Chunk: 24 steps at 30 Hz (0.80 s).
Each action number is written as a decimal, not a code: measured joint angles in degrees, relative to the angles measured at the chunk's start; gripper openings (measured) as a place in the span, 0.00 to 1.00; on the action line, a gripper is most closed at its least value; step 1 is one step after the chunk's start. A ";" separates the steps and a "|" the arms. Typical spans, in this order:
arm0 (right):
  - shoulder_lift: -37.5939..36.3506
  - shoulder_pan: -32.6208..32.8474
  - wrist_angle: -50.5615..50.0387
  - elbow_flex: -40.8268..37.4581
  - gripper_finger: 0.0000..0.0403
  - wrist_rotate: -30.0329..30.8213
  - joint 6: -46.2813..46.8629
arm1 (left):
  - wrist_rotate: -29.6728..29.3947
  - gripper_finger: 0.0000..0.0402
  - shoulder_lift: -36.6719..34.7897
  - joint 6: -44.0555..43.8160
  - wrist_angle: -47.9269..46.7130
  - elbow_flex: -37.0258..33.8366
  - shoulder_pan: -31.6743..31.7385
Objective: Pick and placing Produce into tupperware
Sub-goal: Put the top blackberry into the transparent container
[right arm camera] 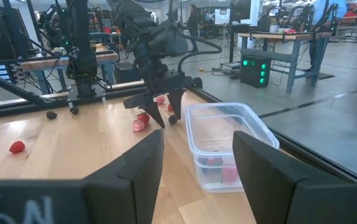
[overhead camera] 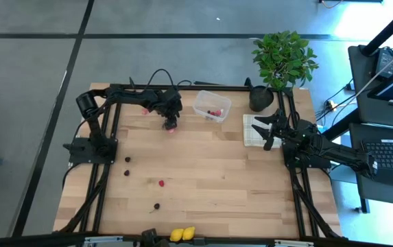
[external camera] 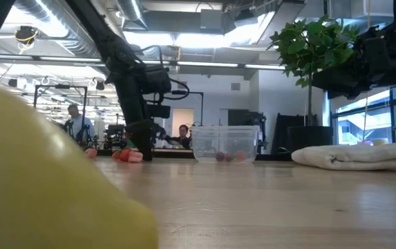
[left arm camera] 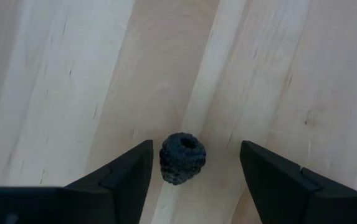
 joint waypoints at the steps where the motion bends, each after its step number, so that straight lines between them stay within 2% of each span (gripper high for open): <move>1: 0.00 0.00 -0.01 0.00 0.48 0.00 -0.03 | 0.04 0.56 0.01 -0.01 -0.15 -0.01 0.00; 14: 0.00 0.00 0.01 0.00 0.48 0.00 -0.03 | -0.33 0.44 0.04 0.09 -0.44 -0.12 -0.02; 24: 0.00 0.00 -0.01 0.00 0.48 0.00 -0.03 | -0.95 0.27 0.08 0.59 0.59 -0.20 -0.44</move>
